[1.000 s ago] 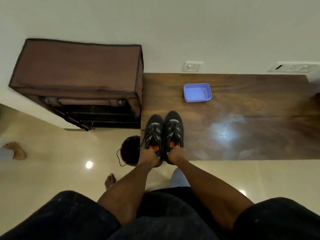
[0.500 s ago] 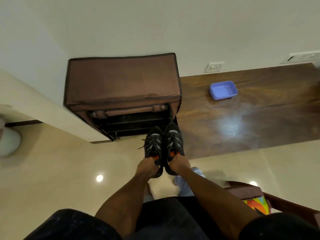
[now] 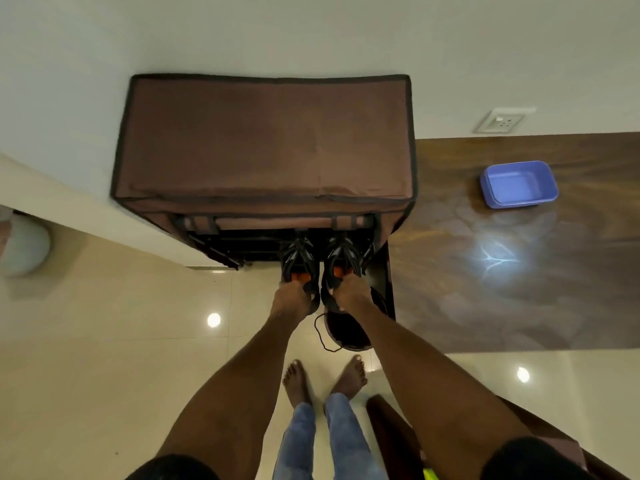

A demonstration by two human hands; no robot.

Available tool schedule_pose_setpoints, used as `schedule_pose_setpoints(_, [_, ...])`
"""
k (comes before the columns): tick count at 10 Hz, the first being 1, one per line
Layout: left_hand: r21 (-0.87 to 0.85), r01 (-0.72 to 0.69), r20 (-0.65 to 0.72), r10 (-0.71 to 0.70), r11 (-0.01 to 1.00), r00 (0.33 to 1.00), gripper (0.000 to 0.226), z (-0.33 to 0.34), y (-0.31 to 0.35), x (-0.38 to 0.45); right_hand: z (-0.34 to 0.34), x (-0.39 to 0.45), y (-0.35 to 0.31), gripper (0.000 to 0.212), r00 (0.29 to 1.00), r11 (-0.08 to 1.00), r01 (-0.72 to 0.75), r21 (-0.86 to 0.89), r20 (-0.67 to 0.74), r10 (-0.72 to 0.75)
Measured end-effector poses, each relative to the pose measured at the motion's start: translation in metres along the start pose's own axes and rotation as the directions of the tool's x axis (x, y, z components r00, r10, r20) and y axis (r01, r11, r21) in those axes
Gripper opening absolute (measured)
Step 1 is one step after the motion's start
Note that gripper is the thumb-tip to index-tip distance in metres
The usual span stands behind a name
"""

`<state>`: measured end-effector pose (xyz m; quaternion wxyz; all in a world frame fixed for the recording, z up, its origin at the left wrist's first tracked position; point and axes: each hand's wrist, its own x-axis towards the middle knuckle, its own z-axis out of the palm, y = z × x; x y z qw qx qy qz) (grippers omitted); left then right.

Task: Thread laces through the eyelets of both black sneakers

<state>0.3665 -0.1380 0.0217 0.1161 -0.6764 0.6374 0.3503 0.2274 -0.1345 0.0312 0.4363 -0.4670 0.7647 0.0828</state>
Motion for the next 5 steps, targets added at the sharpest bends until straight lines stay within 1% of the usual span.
schedule_pose_setpoints(1, [-0.058,0.008,-0.044,-0.010,0.998,0.999,0.033,0.005,0.003,0.052,-0.010,0.048,-0.004,0.029,0.999,0.999,0.007,0.038,-0.043,-0.006])
schedule_pose_setpoints(2, [-0.033,-0.034,-0.054,0.032,0.999,0.998,0.026,0.013,-0.001,0.110,-0.019,0.096,-0.006,0.037,0.997,0.993,0.030,0.112,-0.075,-0.022])
schedule_pose_setpoints(3, [-0.106,-0.082,-0.029,0.079,0.991,0.996,0.038,0.014,0.001,0.133,-0.021,0.119,-0.011,0.045,0.997,0.984,0.061,0.167,-0.056,-0.053])
schedule_pose_setpoints(4, [-0.078,-0.106,0.038,0.109,0.991,0.993,0.044,0.011,0.000,0.123,-0.018,0.107,-0.012,0.048,0.994,0.977,0.101,0.188,-0.054,-0.093])
schedule_pose_setpoints(5, [-0.023,-0.173,-0.009,0.173,0.985,0.985,0.058,0.007,-0.008,0.097,-0.006,0.081,-0.005,0.055,0.985,0.989,0.140,0.049,-0.109,-0.134])
